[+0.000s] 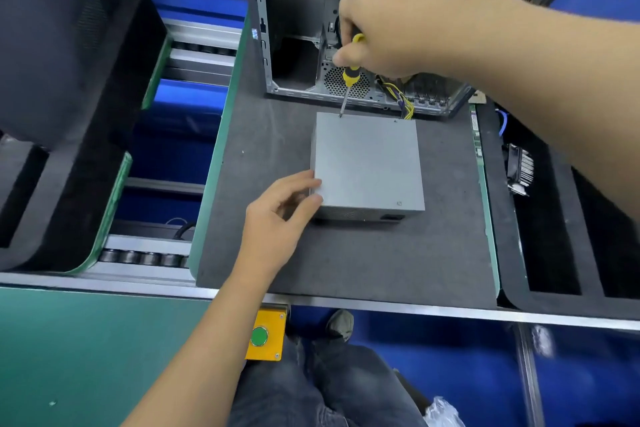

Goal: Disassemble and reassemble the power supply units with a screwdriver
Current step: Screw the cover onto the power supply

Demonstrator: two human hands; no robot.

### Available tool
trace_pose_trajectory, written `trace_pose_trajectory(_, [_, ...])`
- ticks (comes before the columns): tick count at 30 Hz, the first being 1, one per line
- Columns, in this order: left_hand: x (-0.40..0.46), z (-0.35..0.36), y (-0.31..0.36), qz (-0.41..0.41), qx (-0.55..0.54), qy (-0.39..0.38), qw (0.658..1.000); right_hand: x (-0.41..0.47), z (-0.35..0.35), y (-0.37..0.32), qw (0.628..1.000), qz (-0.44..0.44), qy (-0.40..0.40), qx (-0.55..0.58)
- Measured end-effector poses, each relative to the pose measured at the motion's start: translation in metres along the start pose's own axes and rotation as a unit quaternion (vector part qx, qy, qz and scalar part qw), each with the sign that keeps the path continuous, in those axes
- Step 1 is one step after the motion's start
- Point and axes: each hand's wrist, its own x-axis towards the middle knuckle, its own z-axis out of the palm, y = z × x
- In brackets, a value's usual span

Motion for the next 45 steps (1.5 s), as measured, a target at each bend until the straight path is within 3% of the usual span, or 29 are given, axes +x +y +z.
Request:
trace_pose_trajectory(3, [-0.003, 0.005, 0.003, 0.021, 0.035, 0.026, 0.999, -0.005, 0.000, -0.002, 0.997, 0.009, 0.017, 0.077])
trace_pose_trajectory(7, [-0.005, 0.006, 0.002, 0.019, 0.029, 0.031, 0.999, -0.031, 0.011, 0.014, 0.958, 0.041, 0.190, 0.212])
trace_pose_trajectory(10, [-0.006, 0.004, 0.000, 0.020, 0.034, 0.028, 0.999, -0.061, 0.036, 0.021, 0.863, 0.140, 0.286, 0.392])
trace_pose_trajectory(14, [-0.006, 0.006, 0.000, 0.014, 0.032, 0.045, 0.998, -0.090, 0.087, 0.010, 0.730, 0.243, 0.285, 0.572])
trace_pose_trajectory(17, [-0.005, 0.007, 0.002, 0.017, 0.033, 0.051, 0.998, -0.101, 0.116, 0.001, 0.683, 0.256, 0.267, 0.630])
trace_pose_trajectory(37, [-0.006, 0.009, 0.009, -0.003, 0.041, 0.060, 0.997, -0.107, 0.136, -0.017, 0.682, 0.253, 0.239, 0.644])
trace_pose_trajectory(41, [-0.006, 0.009, 0.009, -0.011, 0.037, 0.055, 0.998, -0.108, 0.129, -0.019, 0.706, 0.239, 0.240, 0.622])
trace_pose_trajectory(45, [-0.006, 0.010, 0.008, -0.010, 0.021, 0.056, 0.998, -0.109, 0.115, -0.022, 0.767, 0.190, 0.240, 0.564])
